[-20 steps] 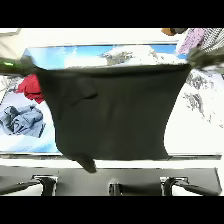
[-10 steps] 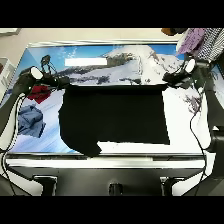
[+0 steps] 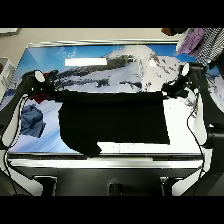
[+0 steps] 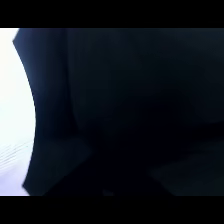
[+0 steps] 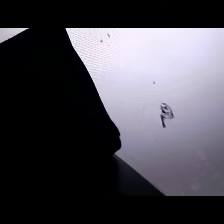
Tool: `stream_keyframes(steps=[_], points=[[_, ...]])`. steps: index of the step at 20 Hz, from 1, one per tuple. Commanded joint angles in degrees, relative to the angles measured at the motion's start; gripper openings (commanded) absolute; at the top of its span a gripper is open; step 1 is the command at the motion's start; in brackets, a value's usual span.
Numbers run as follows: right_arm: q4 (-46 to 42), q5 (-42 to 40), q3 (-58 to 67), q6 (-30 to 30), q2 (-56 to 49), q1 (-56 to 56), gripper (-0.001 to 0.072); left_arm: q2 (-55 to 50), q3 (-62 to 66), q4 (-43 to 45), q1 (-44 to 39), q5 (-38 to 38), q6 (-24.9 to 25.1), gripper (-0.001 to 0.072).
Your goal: Fold the clothes and pants, and hang the long-sleeved shirts on hangers.
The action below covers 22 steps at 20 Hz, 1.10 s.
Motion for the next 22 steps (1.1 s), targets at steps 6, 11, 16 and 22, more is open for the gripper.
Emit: stream_keyframes(steps=[6,11,16,22], points=[[2.14,7.50,-0.04,0.00,-4.39,0.02,0.0031,-2.54,0.00,0.48,-0.11,-8.24,0.02,0.0019],[5.35,10.03,0.00,-1.84,-4.57,-0.07,0.0300,-2.49,0.07,0.04,-0.68,-8.81,-0.61,0.0476],[5.18,11.72,-0.04,-12.68,4.55,-5.03,0.0417,4.96,-1.33,-2.25,3.67,-12.44,1.33,0.0553],[22.99,8.59,-16.83,-20.04,19.96,-23.17,0.0416,29.46,-37.57,-12.72,15.41,-5.75,2.91,0.0553]])
